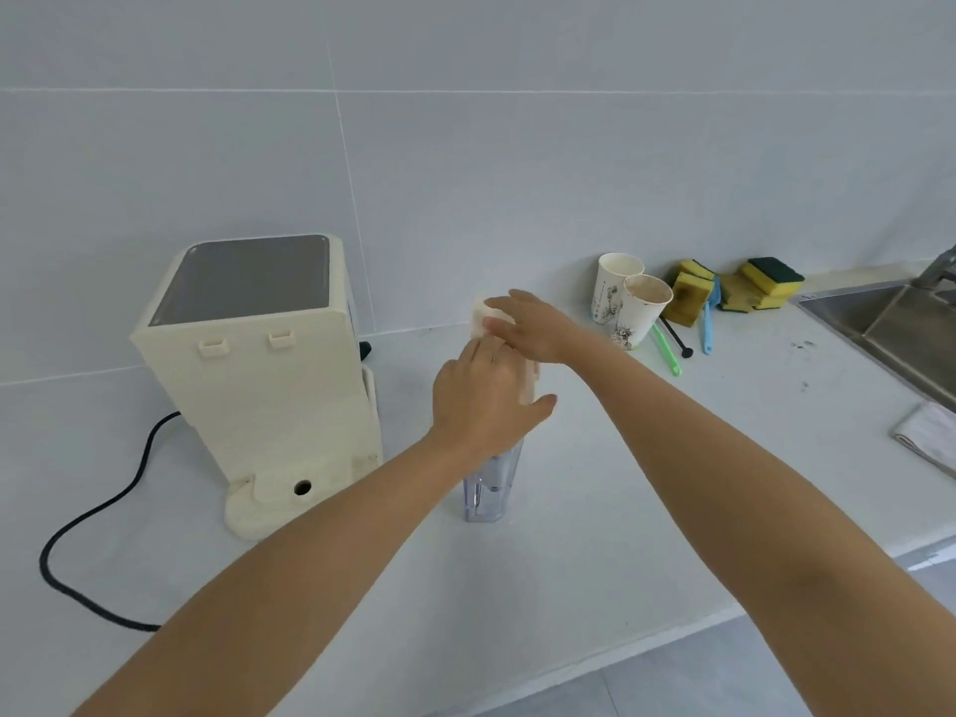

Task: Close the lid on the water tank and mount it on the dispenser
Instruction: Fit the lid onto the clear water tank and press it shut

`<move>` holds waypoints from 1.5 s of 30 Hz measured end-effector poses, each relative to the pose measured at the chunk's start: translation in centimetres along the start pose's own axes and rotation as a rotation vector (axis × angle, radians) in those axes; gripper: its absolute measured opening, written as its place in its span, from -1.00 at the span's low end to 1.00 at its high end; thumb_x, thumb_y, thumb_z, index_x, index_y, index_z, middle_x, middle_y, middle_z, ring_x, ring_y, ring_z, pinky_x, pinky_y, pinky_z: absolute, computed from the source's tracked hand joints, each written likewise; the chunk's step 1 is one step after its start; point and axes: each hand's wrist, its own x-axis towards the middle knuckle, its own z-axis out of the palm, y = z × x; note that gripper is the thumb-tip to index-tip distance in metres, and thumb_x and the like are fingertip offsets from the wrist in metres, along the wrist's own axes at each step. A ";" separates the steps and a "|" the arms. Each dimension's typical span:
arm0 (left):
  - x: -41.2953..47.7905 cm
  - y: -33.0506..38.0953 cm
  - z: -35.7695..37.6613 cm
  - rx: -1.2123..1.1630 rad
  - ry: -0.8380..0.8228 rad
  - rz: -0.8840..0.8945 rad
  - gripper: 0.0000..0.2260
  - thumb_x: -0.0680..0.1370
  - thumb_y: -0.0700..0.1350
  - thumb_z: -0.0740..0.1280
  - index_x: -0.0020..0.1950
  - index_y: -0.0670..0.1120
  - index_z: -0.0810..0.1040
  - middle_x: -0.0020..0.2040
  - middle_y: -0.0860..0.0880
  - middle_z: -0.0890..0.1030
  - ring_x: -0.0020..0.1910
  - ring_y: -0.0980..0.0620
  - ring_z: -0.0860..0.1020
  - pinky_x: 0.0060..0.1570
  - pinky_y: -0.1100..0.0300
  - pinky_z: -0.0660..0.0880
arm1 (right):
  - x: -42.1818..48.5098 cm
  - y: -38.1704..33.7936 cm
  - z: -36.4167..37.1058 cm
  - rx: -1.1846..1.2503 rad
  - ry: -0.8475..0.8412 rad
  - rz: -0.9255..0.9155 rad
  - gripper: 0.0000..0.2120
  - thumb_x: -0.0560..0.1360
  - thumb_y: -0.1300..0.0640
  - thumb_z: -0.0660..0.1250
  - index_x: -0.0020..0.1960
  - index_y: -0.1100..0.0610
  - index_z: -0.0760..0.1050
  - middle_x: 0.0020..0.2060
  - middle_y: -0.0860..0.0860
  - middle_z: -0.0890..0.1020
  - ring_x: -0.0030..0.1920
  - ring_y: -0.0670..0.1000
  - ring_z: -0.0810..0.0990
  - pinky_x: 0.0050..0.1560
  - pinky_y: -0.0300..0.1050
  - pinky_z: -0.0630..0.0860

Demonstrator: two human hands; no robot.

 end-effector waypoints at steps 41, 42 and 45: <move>-0.7 -9.0 -2.2 0.036 -0.223 0.068 -0.57 0.59 -0.02 0.17 0.46 0.02 0.23 0.56 -0.01 0.06 0.46 -0.04 0.26 0.32 0.05 0.31 | -5.1 3.1 1.7 -0.161 0.123 0.150 -0.58 0.52 -0.12 0.03 0.35 -0.07 0.22 0.38 0.09 0.29 0.42 0.15 0.14 0.35 0.23 0.04; -0.9 -9.1 -2.0 -0.009 -0.251 0.027 -0.51 0.58 -0.01 0.19 0.49 0.05 0.15 0.57 -0.01 -0.02 0.45 -0.07 0.26 0.33 0.03 0.30 | -5.3 3.4 1.8 -0.105 0.113 0.155 -0.49 0.51 -0.17 0.04 0.43 -0.10 0.11 0.47 0.07 0.17 0.48 0.11 0.04 0.39 0.24 -0.03; -1.2 -9.2 -1.0 -0.209 -0.298 -0.138 -0.25 0.52 0.02 0.28 0.53 0.00 -0.15 0.56 -0.05 -0.17 0.51 -0.07 0.11 0.41 0.01 0.19 | -5.9 4.7 2.0 0.113 0.135 0.121 -0.25 0.47 -0.22 0.14 0.50 -0.03 -0.14 0.54 0.01 -0.06 0.53 0.04 -0.10 0.46 0.21 -0.08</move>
